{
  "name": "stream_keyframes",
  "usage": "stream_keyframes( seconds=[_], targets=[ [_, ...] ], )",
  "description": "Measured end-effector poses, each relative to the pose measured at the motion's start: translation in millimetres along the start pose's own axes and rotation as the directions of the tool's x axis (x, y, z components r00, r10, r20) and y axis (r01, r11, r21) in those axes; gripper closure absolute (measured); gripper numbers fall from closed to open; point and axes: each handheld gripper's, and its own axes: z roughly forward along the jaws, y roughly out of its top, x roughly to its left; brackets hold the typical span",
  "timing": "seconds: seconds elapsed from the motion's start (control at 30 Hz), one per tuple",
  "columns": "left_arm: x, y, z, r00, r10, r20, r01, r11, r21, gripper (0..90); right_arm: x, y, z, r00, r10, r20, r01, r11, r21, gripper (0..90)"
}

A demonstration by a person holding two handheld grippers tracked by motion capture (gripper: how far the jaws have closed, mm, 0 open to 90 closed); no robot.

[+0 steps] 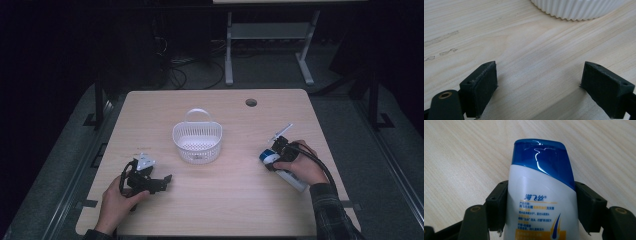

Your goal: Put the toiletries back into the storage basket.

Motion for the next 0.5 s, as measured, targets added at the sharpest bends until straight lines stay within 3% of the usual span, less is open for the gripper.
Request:
stream_keyframes(
  seconds=[0.3, 0.5],
  targets=[
    [0.0, 0.0, 0.0, 1.0000, 0.000, 0.000, 0.000, 1.0000, 0.000, 12.6, -0.5, -2.7, -16.6, 0.9991, 0.042, -0.003, -0.042, 0.996, -0.080, 34.4],
    [0.1, 0.1, -0.2, 1.0000, 0.001, 0.000, -0.001, 1.0000, 0.002, 12.6, -0.3, -10.5, -28.2, 0.9968, 0.079, -0.015, -0.081, 0.982, -0.172, 34.5]
  ],
)
